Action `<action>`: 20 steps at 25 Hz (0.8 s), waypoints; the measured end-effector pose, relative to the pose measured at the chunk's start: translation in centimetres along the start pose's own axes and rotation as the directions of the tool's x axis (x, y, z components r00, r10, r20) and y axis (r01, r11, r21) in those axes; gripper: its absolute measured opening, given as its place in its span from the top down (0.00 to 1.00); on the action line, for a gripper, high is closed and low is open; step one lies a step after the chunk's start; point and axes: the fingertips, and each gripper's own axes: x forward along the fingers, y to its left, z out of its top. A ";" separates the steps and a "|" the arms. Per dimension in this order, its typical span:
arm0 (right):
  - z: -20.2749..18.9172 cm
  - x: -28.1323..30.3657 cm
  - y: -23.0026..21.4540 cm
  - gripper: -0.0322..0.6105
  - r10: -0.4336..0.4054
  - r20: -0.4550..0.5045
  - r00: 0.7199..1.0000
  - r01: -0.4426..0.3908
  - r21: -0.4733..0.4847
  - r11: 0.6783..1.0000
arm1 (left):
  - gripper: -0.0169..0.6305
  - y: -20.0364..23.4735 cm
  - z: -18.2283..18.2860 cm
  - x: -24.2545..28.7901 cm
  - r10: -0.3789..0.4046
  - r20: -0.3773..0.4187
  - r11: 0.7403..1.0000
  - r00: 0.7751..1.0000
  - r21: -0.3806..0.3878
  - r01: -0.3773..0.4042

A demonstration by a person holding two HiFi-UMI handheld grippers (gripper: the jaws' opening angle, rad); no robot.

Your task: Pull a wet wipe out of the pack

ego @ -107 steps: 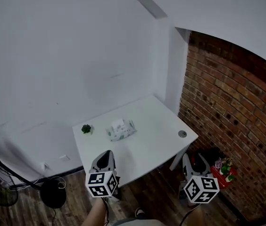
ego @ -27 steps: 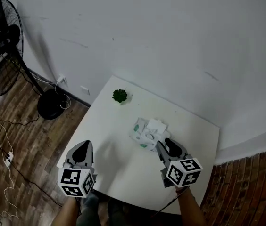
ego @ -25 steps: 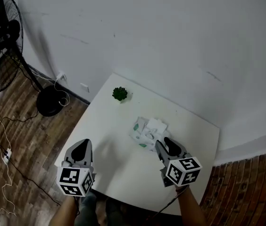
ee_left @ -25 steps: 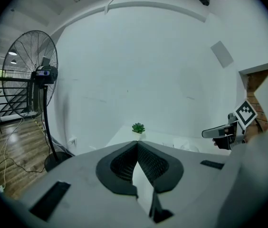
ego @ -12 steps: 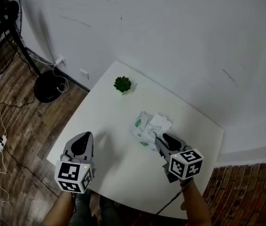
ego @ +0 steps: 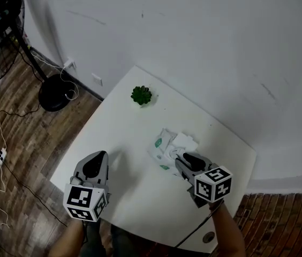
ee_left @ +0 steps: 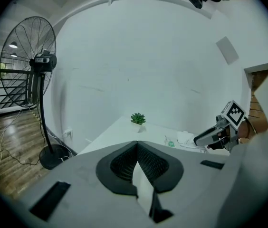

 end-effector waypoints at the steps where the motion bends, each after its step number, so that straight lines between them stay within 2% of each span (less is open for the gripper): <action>1: 0.1 0.1 -0.1 0.73 0.009 -0.003 1.000 -0.009 0.004 1.000 | 0.97 0.0 0.0 0.1 -0.001 -0.001 1.000 1.000 -0.001 0.001; 6: 0.0 0.6 0.1 0.74 0.064 -0.027 0.998 -0.063 0.034 0.997 | 0.97 -0.2 -0.7 0.3 -0.009 -0.016 1.000 1.000 -0.012 0.009; 20: -0.3 1.7 0.6 0.75 0.152 -0.140 0.978 -0.152 0.012 0.988 | 0.97 0.2 -0.7 0.7 -0.008 -0.023 1.000 1.000 -0.024 0.007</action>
